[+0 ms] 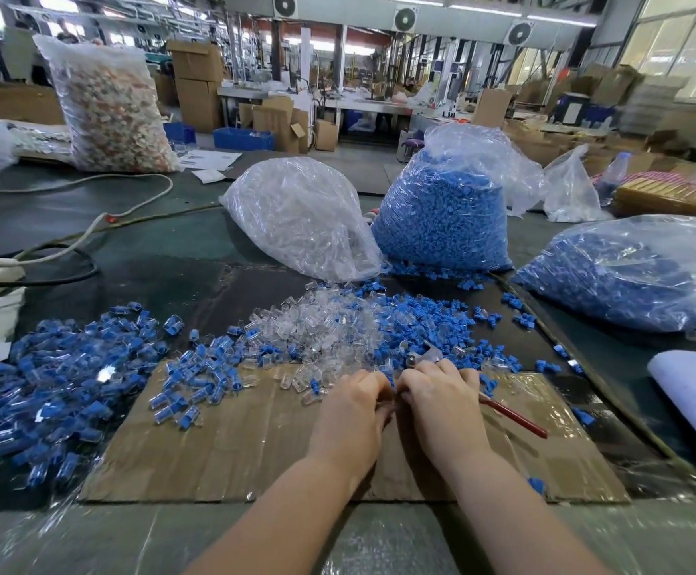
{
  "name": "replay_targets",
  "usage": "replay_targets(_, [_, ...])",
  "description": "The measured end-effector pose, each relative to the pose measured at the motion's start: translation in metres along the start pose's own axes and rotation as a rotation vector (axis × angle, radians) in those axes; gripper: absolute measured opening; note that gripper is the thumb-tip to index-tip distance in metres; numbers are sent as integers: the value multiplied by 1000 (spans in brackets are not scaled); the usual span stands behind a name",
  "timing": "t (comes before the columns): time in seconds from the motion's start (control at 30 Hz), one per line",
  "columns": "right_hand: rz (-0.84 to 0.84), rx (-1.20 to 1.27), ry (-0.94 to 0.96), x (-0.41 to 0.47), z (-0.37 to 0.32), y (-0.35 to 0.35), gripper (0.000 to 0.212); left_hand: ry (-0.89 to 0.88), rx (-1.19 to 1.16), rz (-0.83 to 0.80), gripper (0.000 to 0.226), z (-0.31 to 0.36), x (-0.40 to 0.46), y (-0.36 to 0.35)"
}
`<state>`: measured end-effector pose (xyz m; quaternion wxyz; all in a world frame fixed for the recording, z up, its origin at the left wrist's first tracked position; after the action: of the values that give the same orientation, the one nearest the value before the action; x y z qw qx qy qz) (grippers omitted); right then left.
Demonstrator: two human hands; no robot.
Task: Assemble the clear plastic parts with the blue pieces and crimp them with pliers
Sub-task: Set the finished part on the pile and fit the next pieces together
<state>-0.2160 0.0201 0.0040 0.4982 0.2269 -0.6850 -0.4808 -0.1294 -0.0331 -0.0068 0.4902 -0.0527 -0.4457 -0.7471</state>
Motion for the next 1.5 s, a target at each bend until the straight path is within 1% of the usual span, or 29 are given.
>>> replay_targets(0.07, [7,-2,8,0,-1,0,17,23,-48,37,13,-3,1,9])
replay_targets(0.17, [14,29,9,1,-6,-1,24,62,-90,88,23,-11,4,24])
replay_targets(0.27, [21,107,6,3,-14,-3,28,135,-135,166,22,-22,3,40])
replay_targets(0.33, [40,192,-42,3,-17,-4,27,188,-158,218,20,-32,1,48])
replay_targets(0.4, [64,293,-108,1,-19,-5,26,238,-174,232,18,-39,-3,51])
replay_targets(0.5, [100,445,-183,-5,-23,-7,13,271,-173,227,15,-46,-6,51])
replay_targets(0.57, [135,488,-204,-9,-22,-7,6,269,-189,225,13,-47,-5,50])
replay_targets(0.8, [250,649,-272,-16,-15,0,9,266,-237,183,15,-46,-6,45])
replay_targets(0.93, [256,722,-315,-18,-12,-2,13,303,-252,158,29,-50,-8,43])
replay_targets(1.0, [256,743,-337,-19,-11,-3,12,311,-259,144,30,-50,-8,41])
replay_targets(1.17, [254,760,-316,-18,-12,-4,8,327,-317,106,19,-51,-8,36])
replay_targets(1.3, [230,747,-287,-18,-14,-7,9,317,-347,110,26,-51,-7,37])
replay_targets(1.5, [210,766,-235,-17,-19,-8,10,302,-338,79,28,-49,-7,35])
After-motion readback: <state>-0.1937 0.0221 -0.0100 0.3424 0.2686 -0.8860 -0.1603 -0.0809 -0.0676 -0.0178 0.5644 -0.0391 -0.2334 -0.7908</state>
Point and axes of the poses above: each hand's wrist, its own x-axis towards the middle knuckle, its own y-axis out of the back of the hand, z = x × y, the point moved 7 cm from there along x, towards the middle knuckle, and after that the axes turned 11 degrees about z, right-handed, at the moved point
